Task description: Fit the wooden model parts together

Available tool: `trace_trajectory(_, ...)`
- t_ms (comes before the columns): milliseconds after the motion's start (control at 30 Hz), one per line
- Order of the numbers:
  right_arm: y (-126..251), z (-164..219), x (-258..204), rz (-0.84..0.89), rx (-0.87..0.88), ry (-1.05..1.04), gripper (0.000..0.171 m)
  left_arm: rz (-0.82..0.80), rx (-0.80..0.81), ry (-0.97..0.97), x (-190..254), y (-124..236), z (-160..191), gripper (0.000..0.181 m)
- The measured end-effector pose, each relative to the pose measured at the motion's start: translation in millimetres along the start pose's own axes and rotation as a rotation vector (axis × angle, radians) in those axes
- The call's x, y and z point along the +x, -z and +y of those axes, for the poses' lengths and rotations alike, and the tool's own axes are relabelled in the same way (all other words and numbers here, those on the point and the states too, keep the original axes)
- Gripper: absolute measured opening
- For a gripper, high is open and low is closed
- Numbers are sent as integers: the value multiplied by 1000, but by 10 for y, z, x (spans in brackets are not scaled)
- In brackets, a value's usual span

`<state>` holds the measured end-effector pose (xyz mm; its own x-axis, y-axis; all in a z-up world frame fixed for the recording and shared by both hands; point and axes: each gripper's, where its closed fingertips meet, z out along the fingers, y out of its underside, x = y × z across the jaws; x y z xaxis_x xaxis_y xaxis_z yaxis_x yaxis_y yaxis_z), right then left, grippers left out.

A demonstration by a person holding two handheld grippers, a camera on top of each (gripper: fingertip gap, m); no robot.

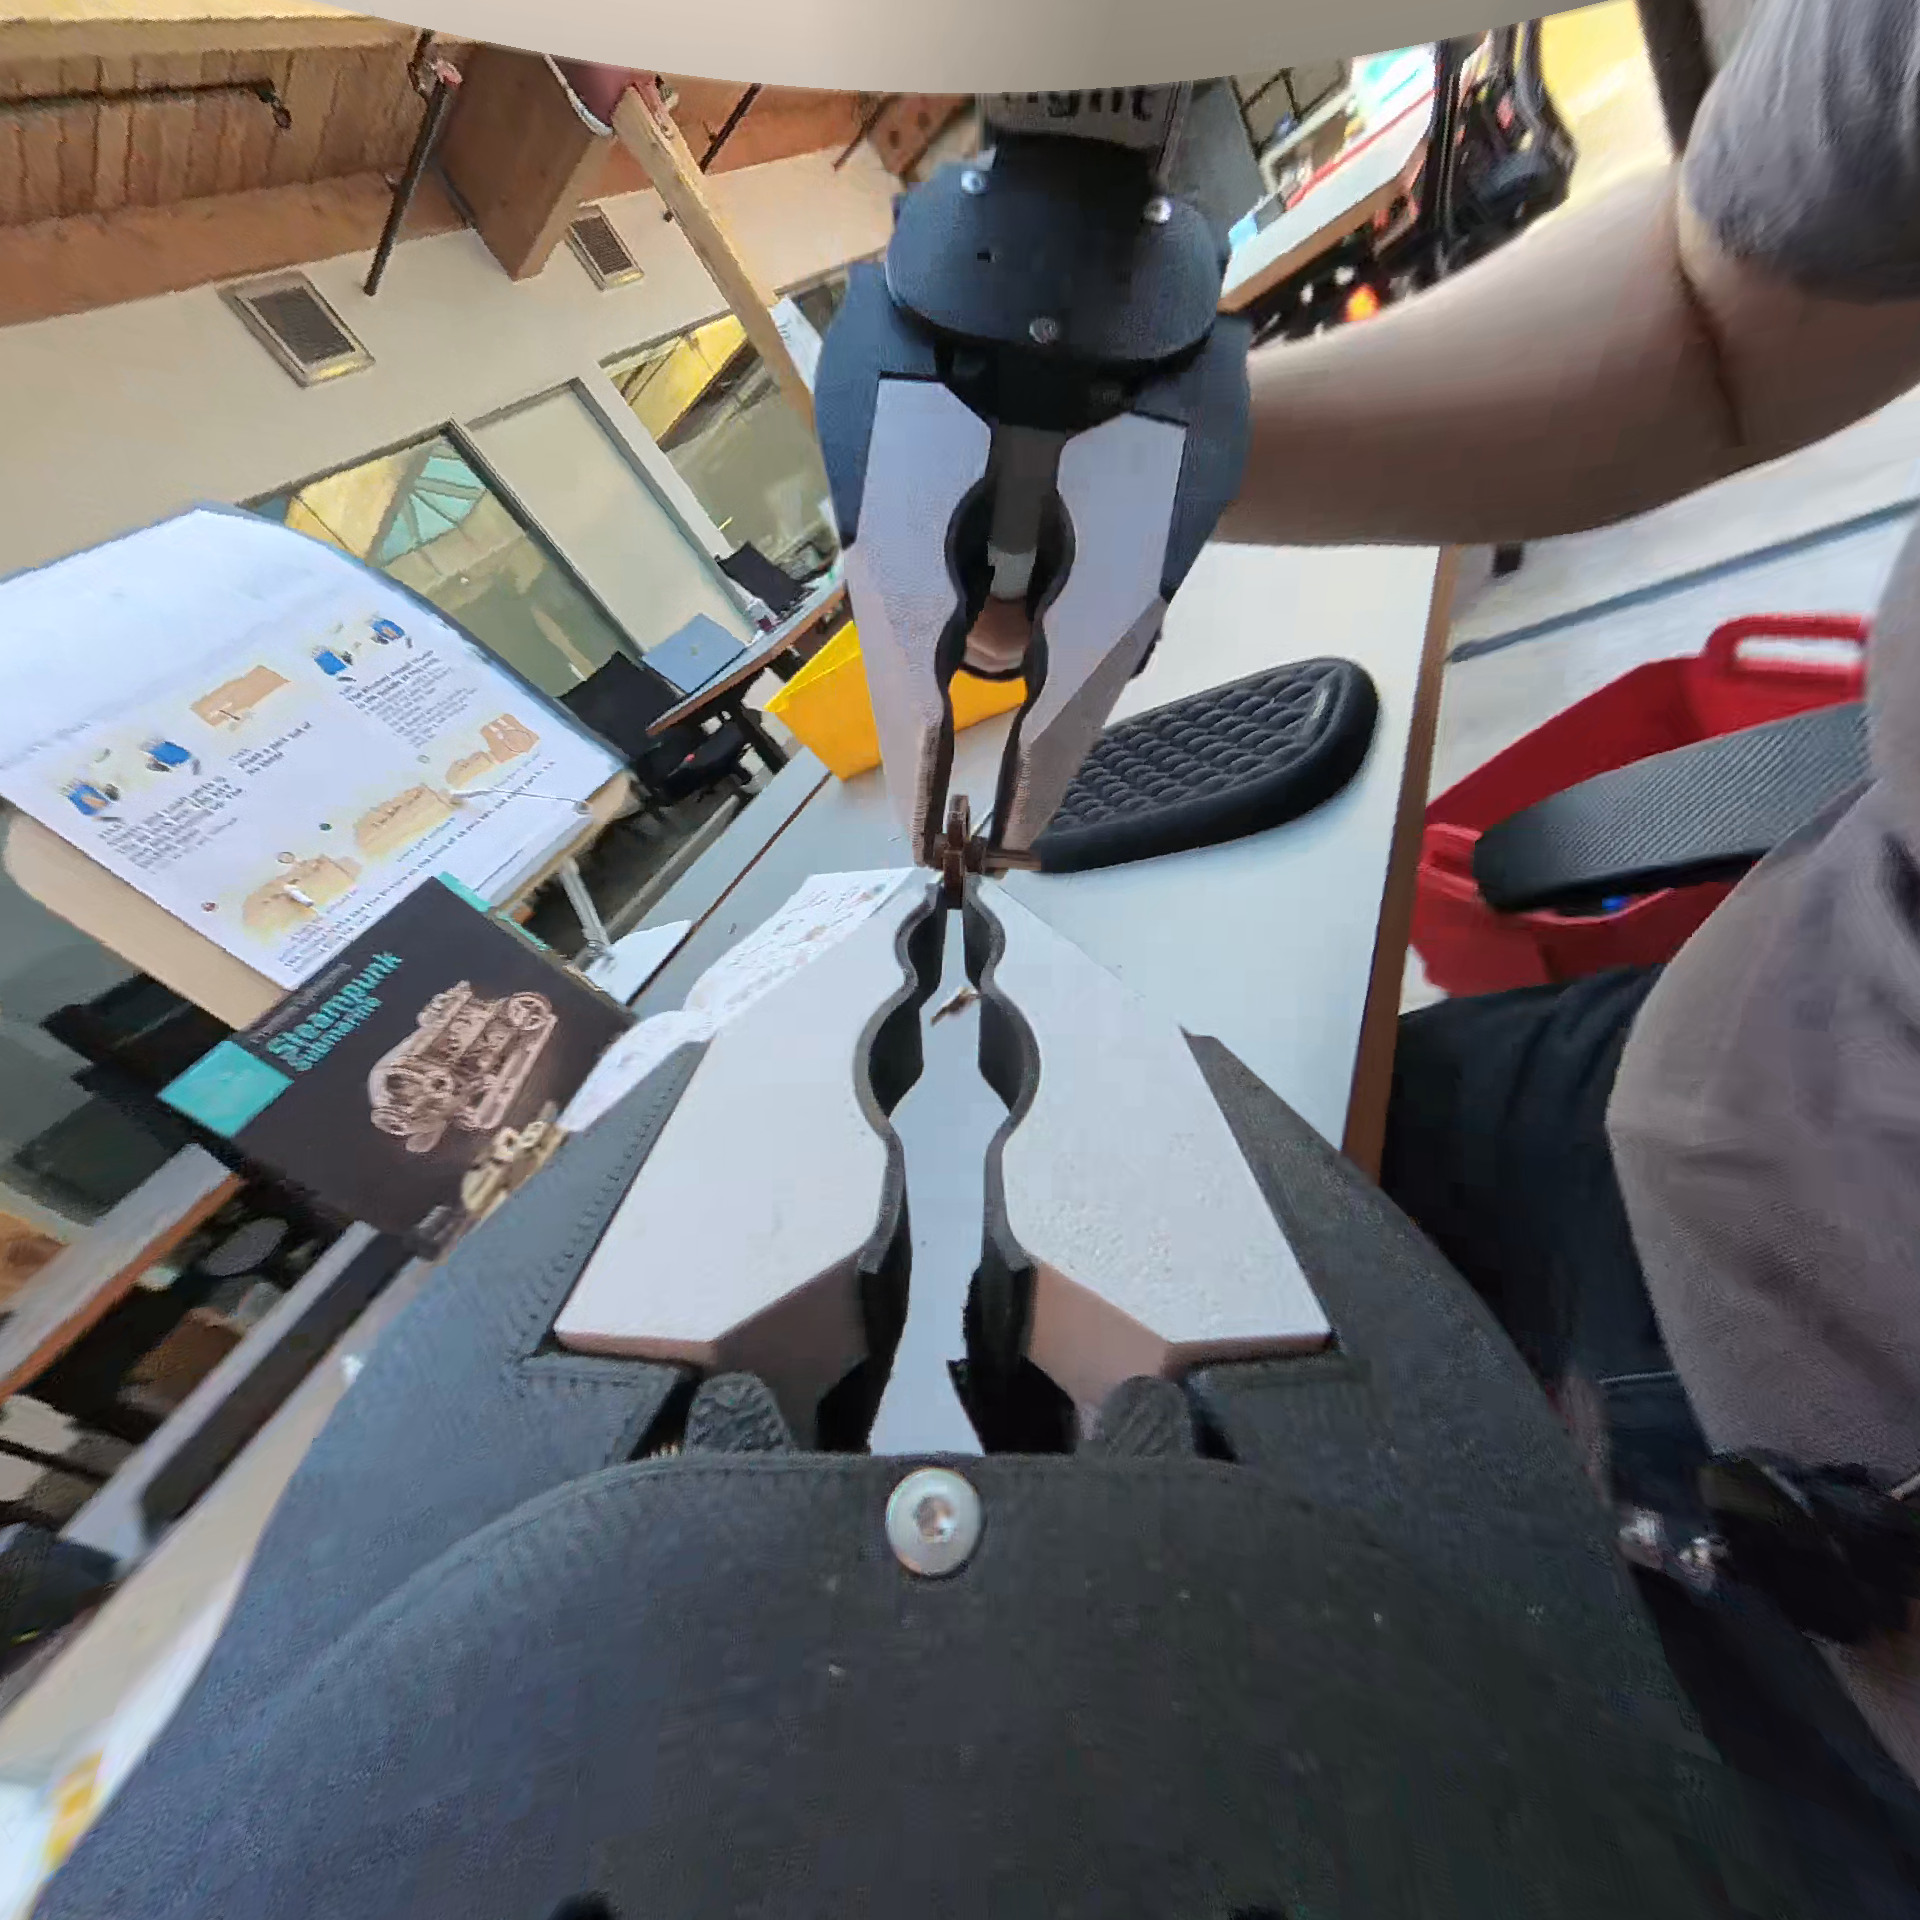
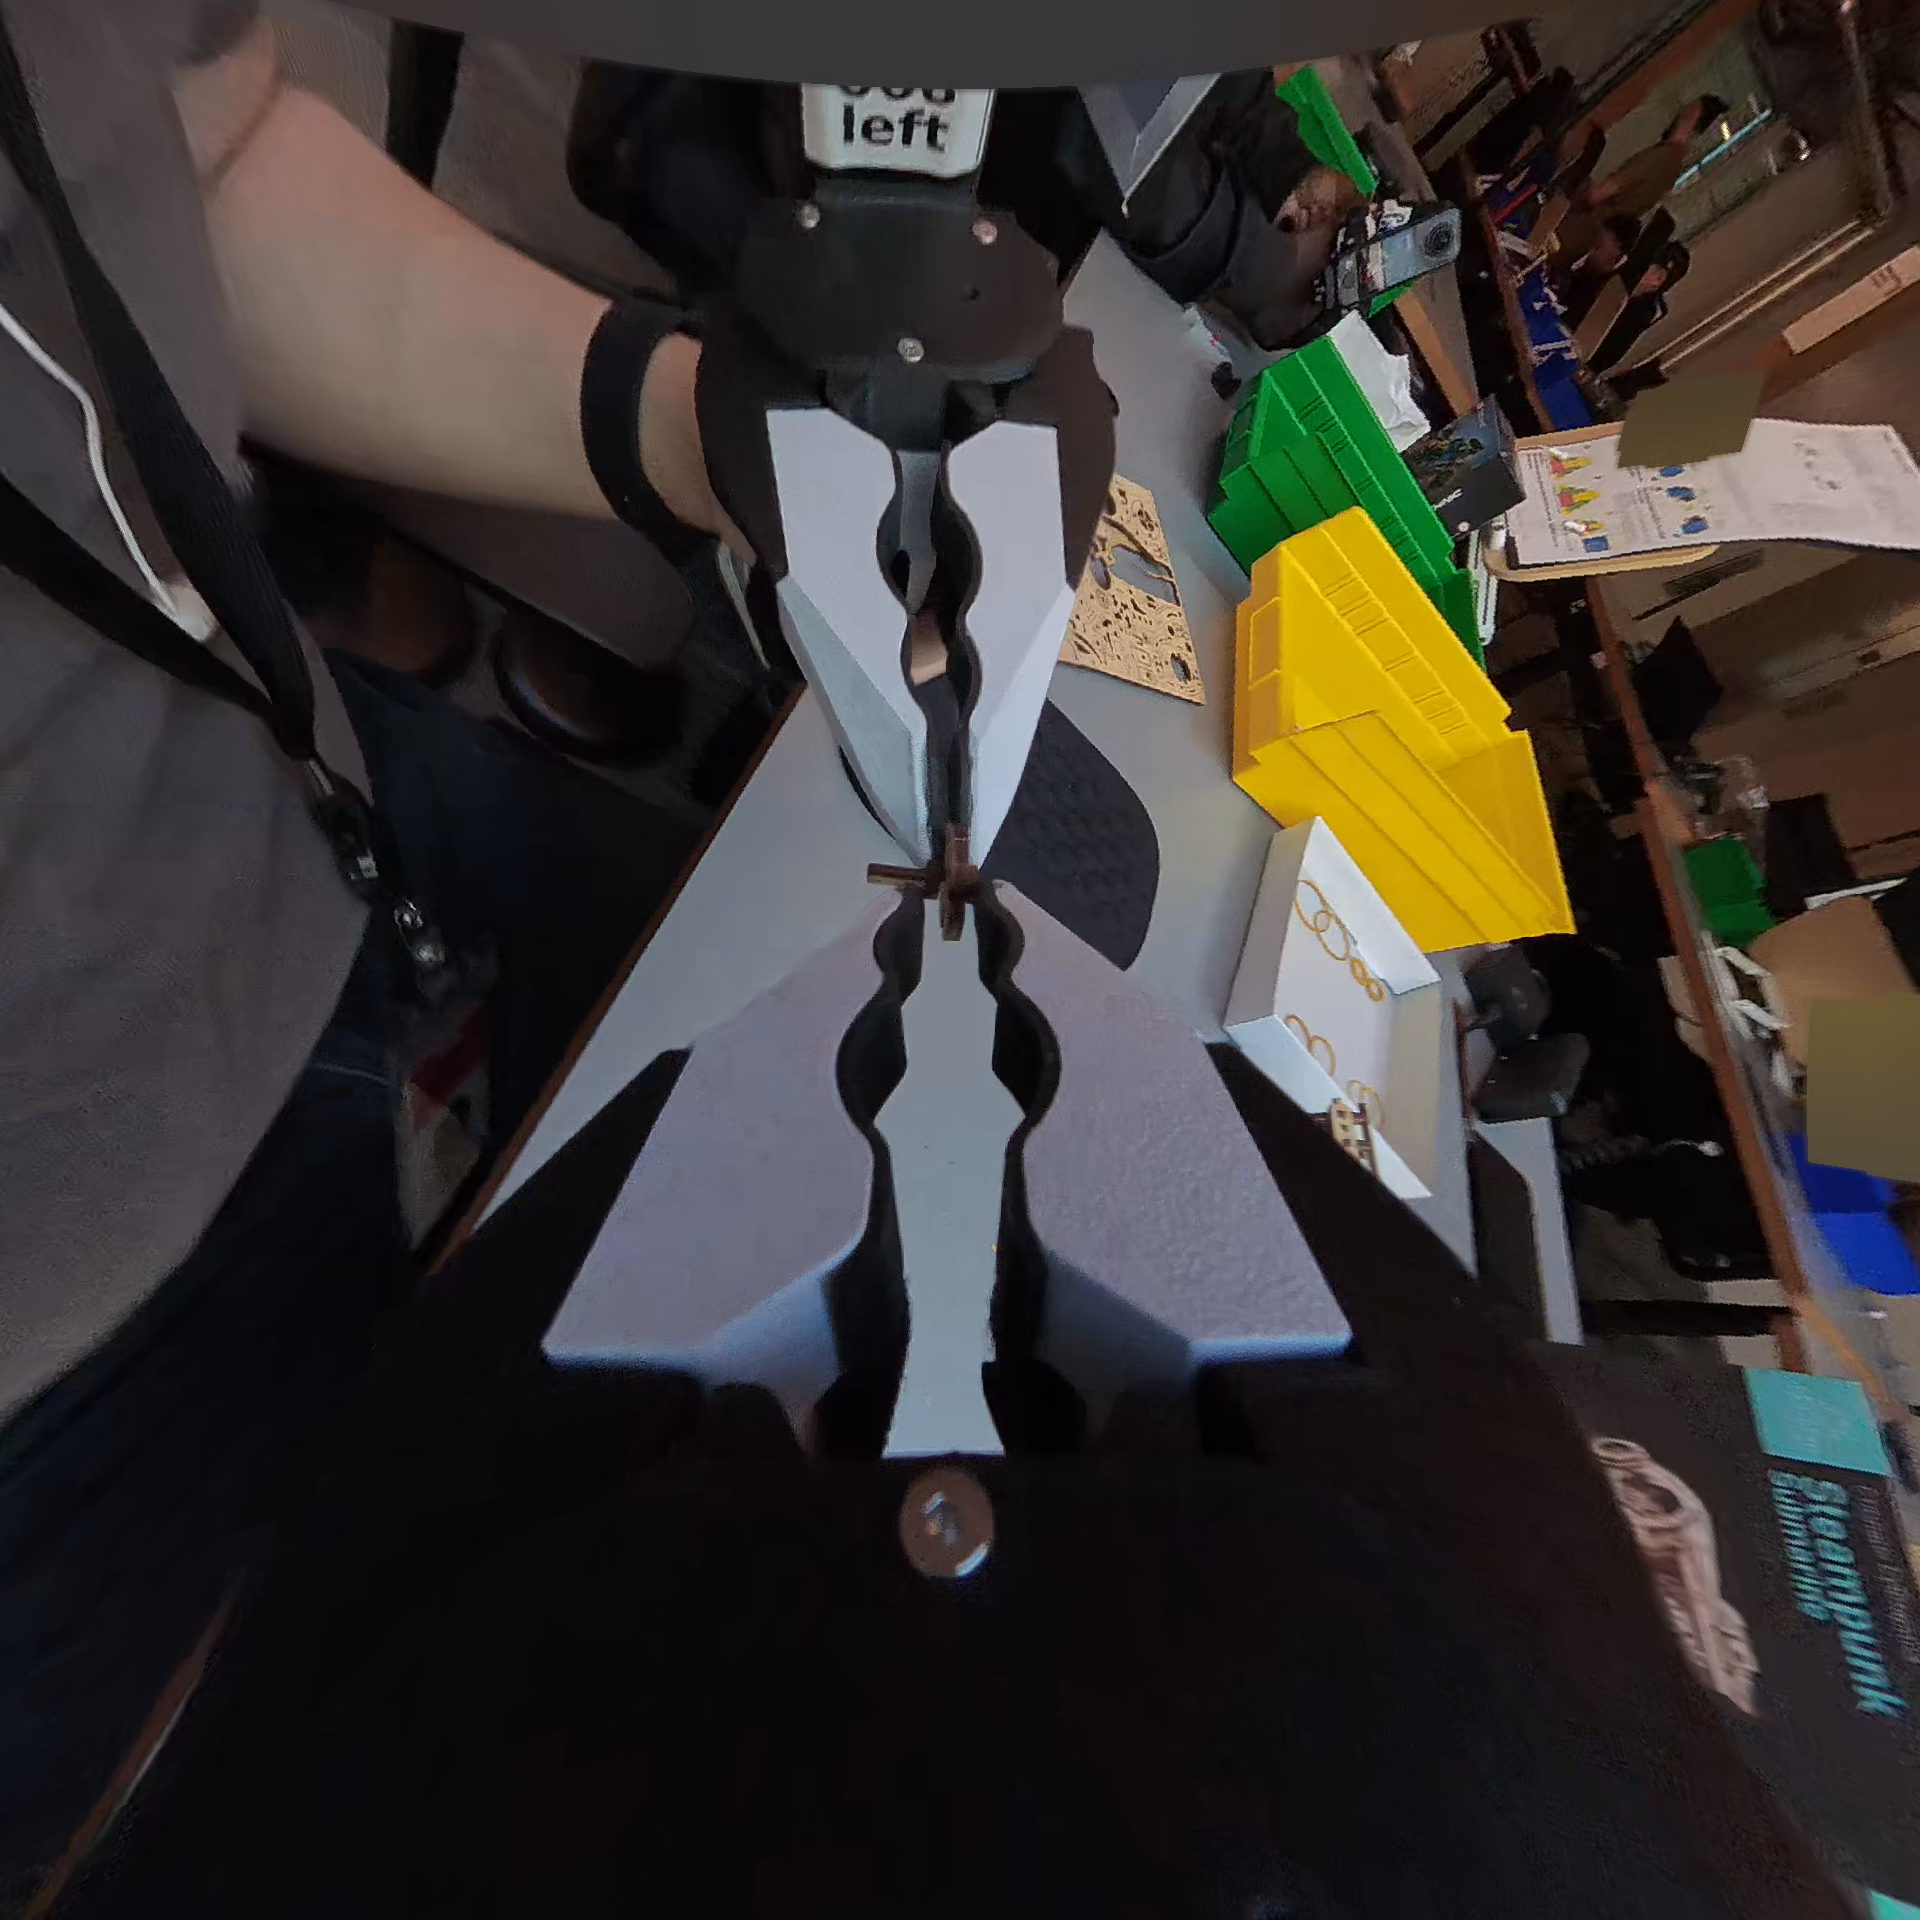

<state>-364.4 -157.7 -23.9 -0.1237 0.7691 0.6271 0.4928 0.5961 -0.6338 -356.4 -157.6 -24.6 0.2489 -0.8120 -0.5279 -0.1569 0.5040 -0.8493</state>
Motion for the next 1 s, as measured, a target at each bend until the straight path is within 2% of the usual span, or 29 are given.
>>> trace_trajectory(133,-11,17,33,-18,78,-164,8,52,42,162,-33,7,8,1)
trace_trajectory(400,-24,100,78,-40,162,-394,8,51,96,287,-102,12,44,6)
trace_trajectory(700,-16,112,30,-46,175,-394,8,98,146,367,-101,20,2,16)
trace_trajectory(1000,-28,73,-27,-39,169,-297,7,163,150,381,-6,2,-16,12)
